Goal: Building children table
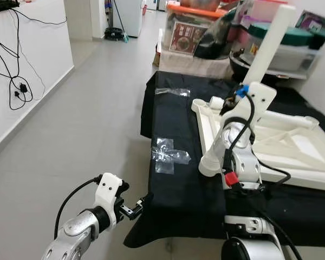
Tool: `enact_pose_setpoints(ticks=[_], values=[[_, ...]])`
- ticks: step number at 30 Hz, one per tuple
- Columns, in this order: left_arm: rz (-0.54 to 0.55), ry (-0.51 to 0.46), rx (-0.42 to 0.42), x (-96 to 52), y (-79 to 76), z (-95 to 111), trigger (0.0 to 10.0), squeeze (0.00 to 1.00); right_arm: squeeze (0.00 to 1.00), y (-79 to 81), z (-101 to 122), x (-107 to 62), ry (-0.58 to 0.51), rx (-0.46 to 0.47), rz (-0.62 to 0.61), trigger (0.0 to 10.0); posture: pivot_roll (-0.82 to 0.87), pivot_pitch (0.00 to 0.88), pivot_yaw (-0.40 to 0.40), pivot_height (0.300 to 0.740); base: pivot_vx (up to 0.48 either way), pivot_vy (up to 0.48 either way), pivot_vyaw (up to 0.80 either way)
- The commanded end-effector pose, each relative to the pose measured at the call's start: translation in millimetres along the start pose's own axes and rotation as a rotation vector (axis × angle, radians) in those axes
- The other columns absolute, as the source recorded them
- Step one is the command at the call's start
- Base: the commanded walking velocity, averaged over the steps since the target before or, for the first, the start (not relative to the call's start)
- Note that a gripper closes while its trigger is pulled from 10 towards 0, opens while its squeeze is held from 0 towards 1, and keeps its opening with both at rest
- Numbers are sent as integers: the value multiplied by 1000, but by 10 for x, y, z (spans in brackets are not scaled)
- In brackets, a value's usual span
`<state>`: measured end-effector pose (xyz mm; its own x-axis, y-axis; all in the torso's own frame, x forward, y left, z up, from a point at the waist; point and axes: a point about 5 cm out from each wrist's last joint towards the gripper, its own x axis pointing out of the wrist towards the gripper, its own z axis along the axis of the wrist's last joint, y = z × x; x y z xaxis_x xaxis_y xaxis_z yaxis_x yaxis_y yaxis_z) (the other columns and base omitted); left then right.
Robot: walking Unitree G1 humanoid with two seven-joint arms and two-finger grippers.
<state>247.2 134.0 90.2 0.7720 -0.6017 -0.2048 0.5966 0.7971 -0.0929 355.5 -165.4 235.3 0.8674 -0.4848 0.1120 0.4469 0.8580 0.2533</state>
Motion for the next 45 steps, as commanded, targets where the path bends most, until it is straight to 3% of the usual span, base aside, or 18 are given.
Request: enact_pose_setpoints(ticks=[1,6,10,20,33,45], values=[[-13,9,7,21,-25,-25,10000,0,1000,-71,16,24,1,6,-35,10000,-6,0,-109,740,0,0,0],[-15,9,6,26,-25,-25,10000,0,1000,-68,61,23,-21,15,-30,10000,-8,0,-108,740,0,0,0],[-20,8,7,34,-26,-22,10000,0,1000,-36,237,8,-88,50,-4,10000,-9,0,-107,740,0,0,0],[-25,6,6,44,-30,-18,10000,0,1000,-14,330,-6,-118,55,42,10000,-12,0,-104,740,0,0,0],[-23,9,11,30,-18,-29,10000,0,1000,-152,389,88,-144,-10,133,10000,-16,0,-98,740,0,0,0],[-30,13,12,27,-13,-30,10000,0,1000,-241,445,17,-170,0,206,10000,-22,0,-85,740,0,0,0]])
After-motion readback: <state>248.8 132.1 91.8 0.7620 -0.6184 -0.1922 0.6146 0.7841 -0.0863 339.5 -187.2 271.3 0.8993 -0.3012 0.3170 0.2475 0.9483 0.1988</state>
